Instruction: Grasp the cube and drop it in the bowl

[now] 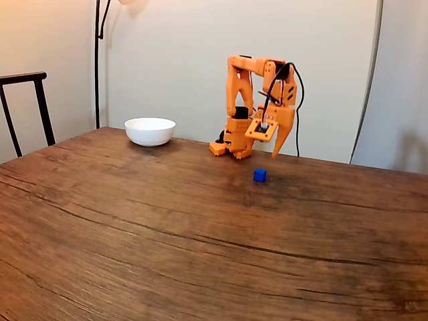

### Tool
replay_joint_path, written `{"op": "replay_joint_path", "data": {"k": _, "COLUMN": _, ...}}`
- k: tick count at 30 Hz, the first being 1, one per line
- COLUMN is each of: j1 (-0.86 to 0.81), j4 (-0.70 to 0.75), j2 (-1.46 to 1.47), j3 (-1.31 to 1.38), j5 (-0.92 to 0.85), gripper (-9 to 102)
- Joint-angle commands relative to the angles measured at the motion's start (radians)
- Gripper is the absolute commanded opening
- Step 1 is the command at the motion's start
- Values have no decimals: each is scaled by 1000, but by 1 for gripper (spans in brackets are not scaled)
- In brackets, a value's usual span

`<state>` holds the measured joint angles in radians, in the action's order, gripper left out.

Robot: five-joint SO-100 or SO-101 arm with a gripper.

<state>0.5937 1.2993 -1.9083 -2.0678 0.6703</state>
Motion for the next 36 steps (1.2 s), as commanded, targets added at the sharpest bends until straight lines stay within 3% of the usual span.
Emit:
{"op": "replay_joint_path", "data": {"k": 1, "j1": 5, "j4": -72, "j2": -5, "j3": -21, "j5": 14, "gripper": 38}}
{"op": "replay_joint_path", "data": {"k": 16, "j1": 11, "j4": -103, "j2": -18, "j3": -77, "j5": 61, "gripper": 40}}
{"op": "replay_joint_path", "data": {"k": 21, "j1": 6, "j4": -233, "j2": -6, "j3": -150, "j5": 55, "gripper": 49}}
{"op": "replay_joint_path", "data": {"k": 31, "j1": 29, "j4": -311, "j2": -5, "j3": -247, "j5": 15, "gripper": 49}}
{"op": "replay_joint_path", "data": {"k": 36, "j1": 71, "j4": -425, "j2": -2, "j3": -325, "j5": -55, "gripper": 49}}
